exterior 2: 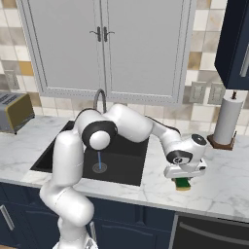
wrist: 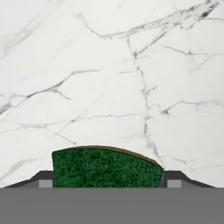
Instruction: Soak the sponge with water for a few seconds and then drop it inside the sink.
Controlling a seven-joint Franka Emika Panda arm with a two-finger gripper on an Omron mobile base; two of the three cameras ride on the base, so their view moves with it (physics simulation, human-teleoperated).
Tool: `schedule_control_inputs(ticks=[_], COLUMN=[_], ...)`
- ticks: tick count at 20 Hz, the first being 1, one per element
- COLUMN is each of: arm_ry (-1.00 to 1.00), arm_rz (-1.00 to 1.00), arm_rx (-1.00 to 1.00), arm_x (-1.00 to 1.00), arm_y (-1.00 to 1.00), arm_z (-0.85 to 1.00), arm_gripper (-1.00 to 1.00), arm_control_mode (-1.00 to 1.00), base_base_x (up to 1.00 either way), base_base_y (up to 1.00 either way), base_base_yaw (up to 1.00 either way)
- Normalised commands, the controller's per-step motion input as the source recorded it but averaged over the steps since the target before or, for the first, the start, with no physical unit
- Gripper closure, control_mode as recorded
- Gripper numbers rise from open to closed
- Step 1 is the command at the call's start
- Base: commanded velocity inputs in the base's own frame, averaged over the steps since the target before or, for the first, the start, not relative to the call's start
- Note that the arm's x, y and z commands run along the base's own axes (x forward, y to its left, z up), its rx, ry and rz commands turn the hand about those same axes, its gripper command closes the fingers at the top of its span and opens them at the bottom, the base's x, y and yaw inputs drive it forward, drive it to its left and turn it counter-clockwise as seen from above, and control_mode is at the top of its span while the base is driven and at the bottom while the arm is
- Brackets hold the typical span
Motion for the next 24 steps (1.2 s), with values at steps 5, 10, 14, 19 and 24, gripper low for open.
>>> schedule_control_inputs(ticks=[5,10,14,19,24], arm_ry=[0.00,0.00,0.00,0.00,0.00], arm_rz=[0.00,0.00,0.00,0.00,0.00], arm_rx=[0.00,0.01,0.00,0.00,-0.02], arm_x=[0.00,0.00,-0.13,-0.09,0.00], arm_y=[0.00,0.00,0.20,0.28,0.27], arm_z=[0.00,-0.05,0.23,0.55,0.50], arm_gripper=[1.00,1.00,1.00,1.00,1.00], arm_control_mode=[-1.00,-1.00,-1.00,-1.00,-1.00], base_base_x=[0.00,0.00,0.00,0.00,0.00], base_base_y=[0.00,0.00,0.00,0.00,0.00], base_base_yaw=[0.00,0.00,0.00,0.00,0.00])
